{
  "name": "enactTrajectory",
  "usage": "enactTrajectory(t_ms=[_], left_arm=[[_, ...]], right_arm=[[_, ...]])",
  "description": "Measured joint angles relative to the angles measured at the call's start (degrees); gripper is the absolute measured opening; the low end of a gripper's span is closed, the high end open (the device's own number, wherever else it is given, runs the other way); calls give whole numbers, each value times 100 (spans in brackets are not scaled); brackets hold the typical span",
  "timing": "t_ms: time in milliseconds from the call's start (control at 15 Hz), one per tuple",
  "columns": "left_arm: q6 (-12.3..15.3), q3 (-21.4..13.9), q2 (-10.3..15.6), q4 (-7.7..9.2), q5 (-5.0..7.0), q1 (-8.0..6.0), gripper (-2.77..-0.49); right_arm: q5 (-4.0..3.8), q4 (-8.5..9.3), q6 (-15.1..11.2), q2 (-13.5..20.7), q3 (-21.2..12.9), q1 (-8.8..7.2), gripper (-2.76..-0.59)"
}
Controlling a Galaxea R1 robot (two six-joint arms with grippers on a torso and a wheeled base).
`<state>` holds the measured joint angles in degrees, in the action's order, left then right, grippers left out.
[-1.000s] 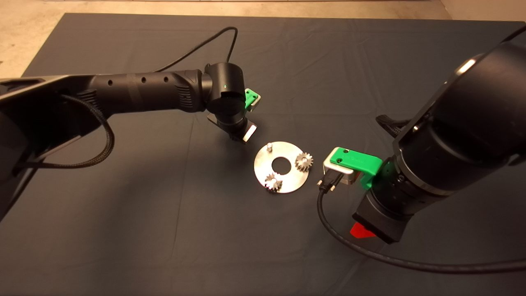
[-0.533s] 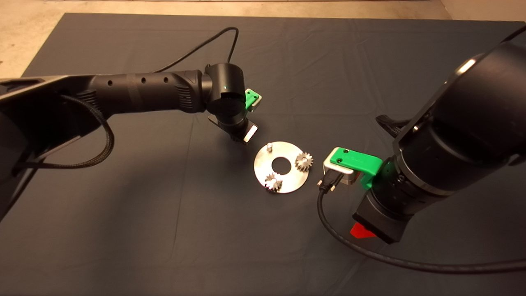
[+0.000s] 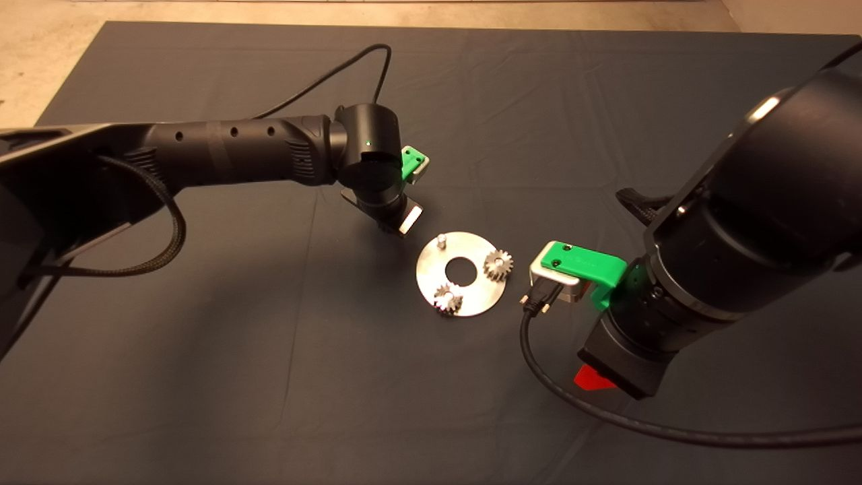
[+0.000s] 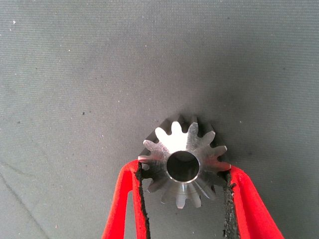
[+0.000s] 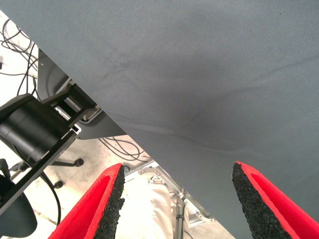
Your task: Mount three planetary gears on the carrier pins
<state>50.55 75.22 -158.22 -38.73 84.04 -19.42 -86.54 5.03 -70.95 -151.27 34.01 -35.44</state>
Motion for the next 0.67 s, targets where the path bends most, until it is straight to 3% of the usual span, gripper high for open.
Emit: enactTrajectory(t_ms=[333, 533, 667], left_arm=[[0, -35, 12, 30, 52, -154, -268], [-1, -66, 12, 50, 313, -450, -268], [0, -186, -7, 172, 336, -675, -268]], right_arm=[[1, -1, 0, 0, 0, 1, -176], [2, -2, 0, 0, 0, 0, -176], [5, 0, -2, -2, 0, 0, -176]])
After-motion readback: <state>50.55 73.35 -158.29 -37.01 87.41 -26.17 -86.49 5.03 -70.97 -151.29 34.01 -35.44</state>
